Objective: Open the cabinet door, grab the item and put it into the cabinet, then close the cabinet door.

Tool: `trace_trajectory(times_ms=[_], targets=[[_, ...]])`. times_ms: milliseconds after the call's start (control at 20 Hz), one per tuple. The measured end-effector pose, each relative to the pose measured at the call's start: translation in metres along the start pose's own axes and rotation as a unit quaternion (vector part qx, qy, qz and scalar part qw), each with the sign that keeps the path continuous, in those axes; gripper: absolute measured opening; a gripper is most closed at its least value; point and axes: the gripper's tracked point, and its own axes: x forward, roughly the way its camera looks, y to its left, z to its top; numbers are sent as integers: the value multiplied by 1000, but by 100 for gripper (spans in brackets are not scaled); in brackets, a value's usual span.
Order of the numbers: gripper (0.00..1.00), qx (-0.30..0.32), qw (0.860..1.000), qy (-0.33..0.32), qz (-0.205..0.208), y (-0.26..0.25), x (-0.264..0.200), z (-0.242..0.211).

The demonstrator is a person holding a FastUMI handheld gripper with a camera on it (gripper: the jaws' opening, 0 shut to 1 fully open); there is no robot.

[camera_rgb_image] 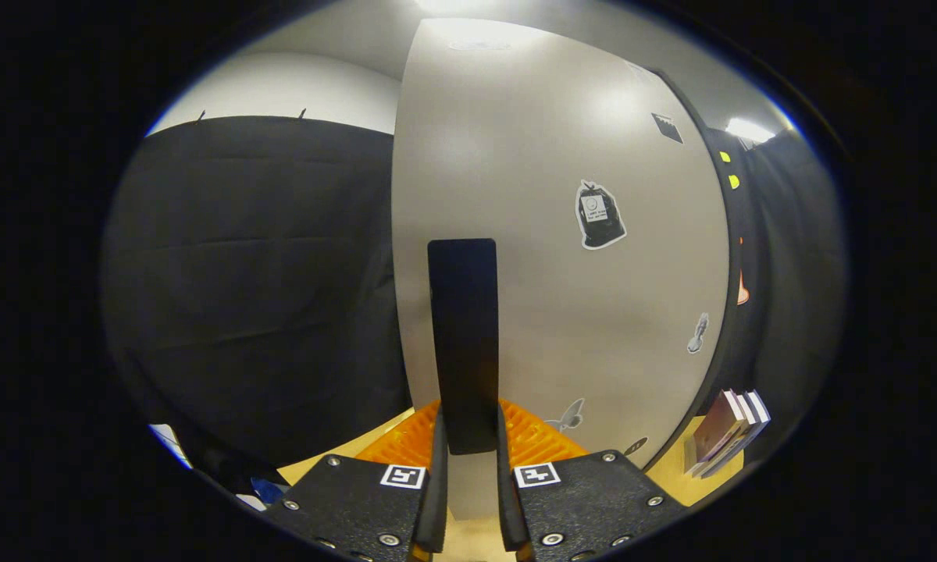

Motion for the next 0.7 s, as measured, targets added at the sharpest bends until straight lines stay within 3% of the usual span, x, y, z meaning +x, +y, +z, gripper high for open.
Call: trace_trajectory(times_ms=[350, 700], targets=[[27, -8, 999, -6, 43, -14, -17, -1], [27, -19, 999, -15, 35, -28, -32, -2]])
